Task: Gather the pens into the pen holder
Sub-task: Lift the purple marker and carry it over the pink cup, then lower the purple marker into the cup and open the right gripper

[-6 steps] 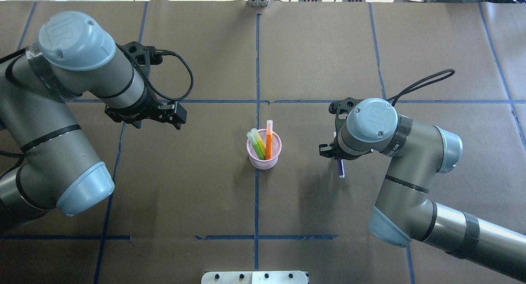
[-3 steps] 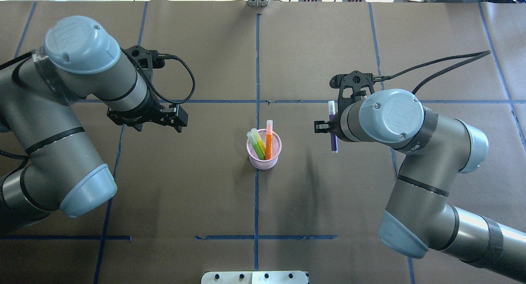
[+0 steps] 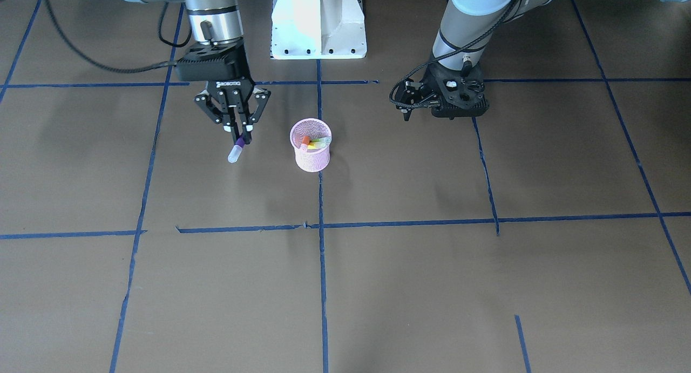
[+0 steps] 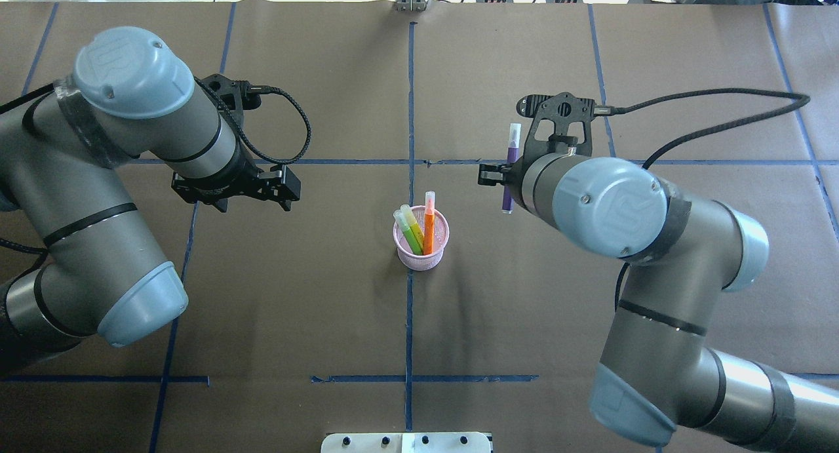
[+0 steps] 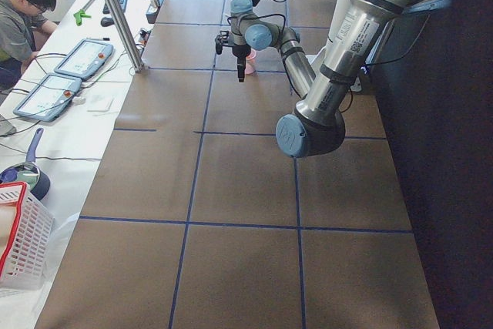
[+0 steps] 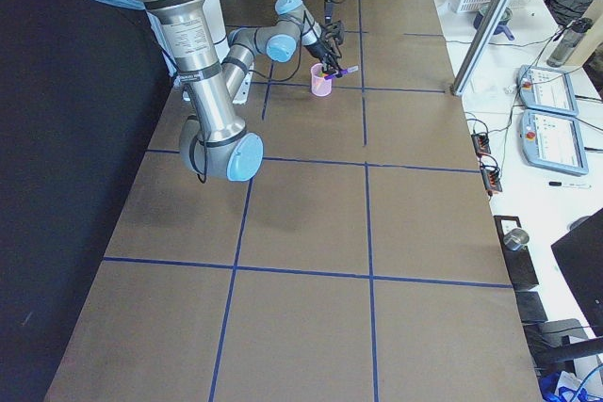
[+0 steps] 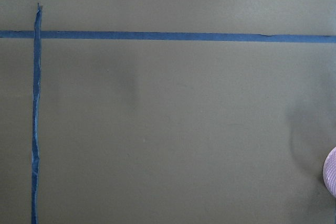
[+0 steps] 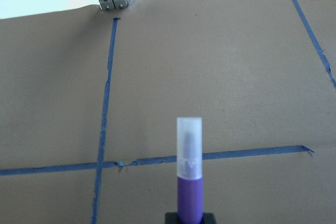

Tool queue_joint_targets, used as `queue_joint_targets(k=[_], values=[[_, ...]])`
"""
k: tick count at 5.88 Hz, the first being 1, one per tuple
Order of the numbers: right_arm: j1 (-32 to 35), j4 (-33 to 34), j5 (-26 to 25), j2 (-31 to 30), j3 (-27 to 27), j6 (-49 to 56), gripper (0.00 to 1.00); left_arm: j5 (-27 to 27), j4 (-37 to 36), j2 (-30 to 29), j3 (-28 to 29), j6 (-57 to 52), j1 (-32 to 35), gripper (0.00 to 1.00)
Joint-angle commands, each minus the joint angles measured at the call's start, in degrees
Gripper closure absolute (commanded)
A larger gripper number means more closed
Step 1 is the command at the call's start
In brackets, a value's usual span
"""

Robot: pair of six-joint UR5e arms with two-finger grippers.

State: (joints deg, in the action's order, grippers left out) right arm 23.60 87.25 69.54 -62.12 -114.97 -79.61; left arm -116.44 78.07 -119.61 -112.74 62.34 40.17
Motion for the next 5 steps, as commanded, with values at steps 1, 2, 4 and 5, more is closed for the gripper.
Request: queue_joint_targets(k=[1, 2, 4, 5], values=[[-6.5, -0.1, -15.0, 3.0, 4.5, -6.8, 1.00, -0.2, 0.1, 0.0, -0.1, 0.2, 0.0, 0.00], [-8.5, -0.1, -19.8, 5.2, 8.6, -9.1, 1.00, -0.2, 0.0, 0.0, 0.0, 0.2, 0.0, 0.00], [-10.5, -0.1, -23.2, 7.3, 11.7, -12.5, 1.00, -0.2, 0.1, 0.0, 0.0, 0.2, 0.0, 0.00], [-11.6, -0.1, -24.4, 7.4, 11.9, -13.0, 1.00, -0.2, 0.1, 0.0, 0.0, 0.2, 0.0, 0.00]])
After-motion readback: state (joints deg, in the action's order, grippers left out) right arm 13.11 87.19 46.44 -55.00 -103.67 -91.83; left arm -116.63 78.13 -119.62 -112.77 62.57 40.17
